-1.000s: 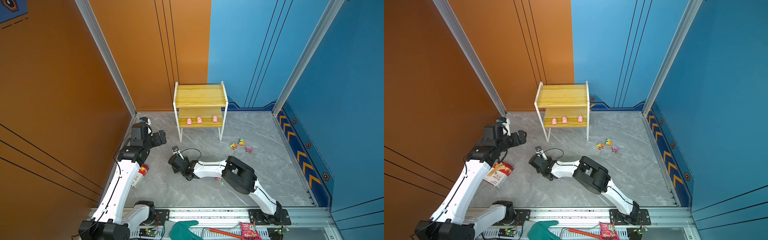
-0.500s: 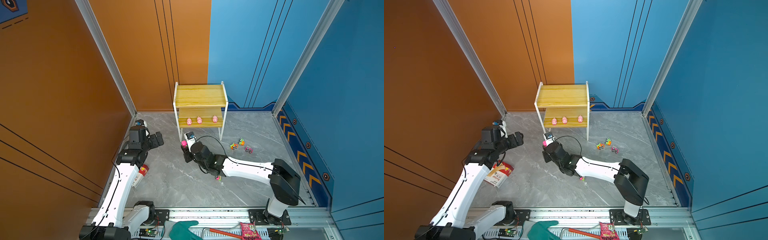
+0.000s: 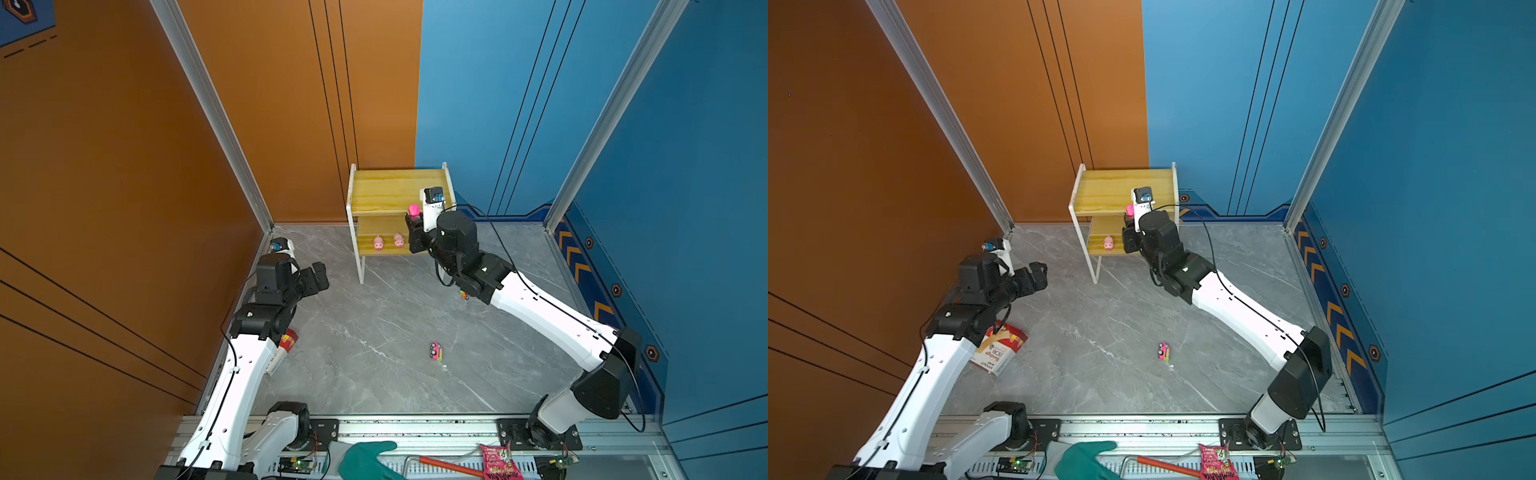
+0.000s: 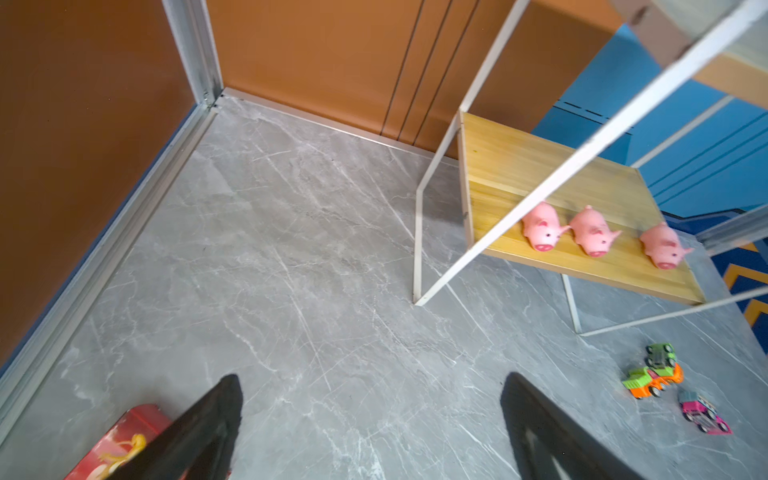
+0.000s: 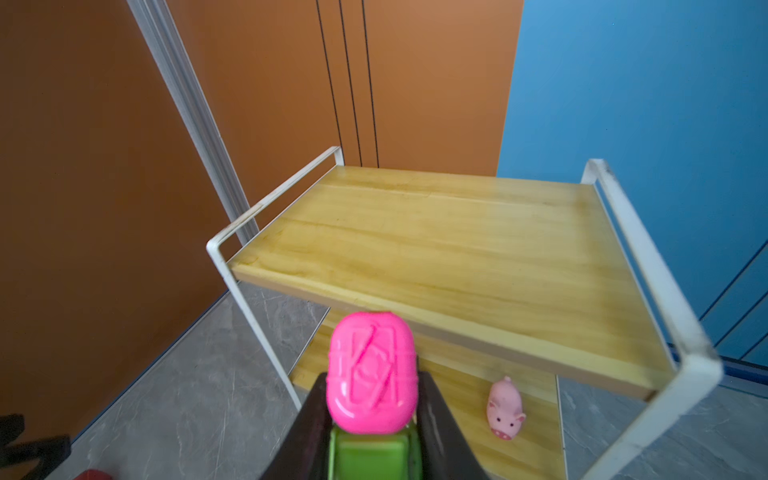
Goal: Place and organize the plastic toys onto the shelf
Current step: 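Lift and carry the green truck with the right gripper over the top shelf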
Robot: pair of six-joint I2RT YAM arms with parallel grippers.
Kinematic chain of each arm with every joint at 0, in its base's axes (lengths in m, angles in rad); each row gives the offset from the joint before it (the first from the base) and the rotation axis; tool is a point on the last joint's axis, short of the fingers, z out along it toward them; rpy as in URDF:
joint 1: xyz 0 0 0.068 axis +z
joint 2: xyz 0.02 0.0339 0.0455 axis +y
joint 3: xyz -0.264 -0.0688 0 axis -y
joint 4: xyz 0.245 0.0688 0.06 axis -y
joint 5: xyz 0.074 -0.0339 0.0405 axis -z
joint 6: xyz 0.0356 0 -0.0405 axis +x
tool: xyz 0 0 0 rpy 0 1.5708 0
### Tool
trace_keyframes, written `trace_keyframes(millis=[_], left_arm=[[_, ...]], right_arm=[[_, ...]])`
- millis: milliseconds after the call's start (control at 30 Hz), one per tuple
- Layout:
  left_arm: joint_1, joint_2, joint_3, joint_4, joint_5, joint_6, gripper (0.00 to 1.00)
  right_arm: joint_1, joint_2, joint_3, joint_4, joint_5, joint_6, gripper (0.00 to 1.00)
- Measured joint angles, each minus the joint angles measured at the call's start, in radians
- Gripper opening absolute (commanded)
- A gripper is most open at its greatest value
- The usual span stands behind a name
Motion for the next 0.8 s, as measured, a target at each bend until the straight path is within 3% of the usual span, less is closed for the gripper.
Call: trace_keyframes(millis=[400, 500, 800], left_arm=[[-0.372, 0.050, 0.163, 0.003, -0.083, 0.246, 0.98], [-0.411, 0.093, 0.201, 0.005, -0.072, 0.307, 0.98], [-0.414, 0.109, 0.177, 0.005, 0.038, 0.397, 0.98]], right_arm=[[-0.117, 0.192, 0.277, -0.202, -0.031, -0.026, 0.30], [-0.131, 0.220, 0.331, -0.243, -0.030, -0.030, 0.30], [-0.145, 0.291, 0.472, -0.327, -0.003, -0.029, 0.31]])
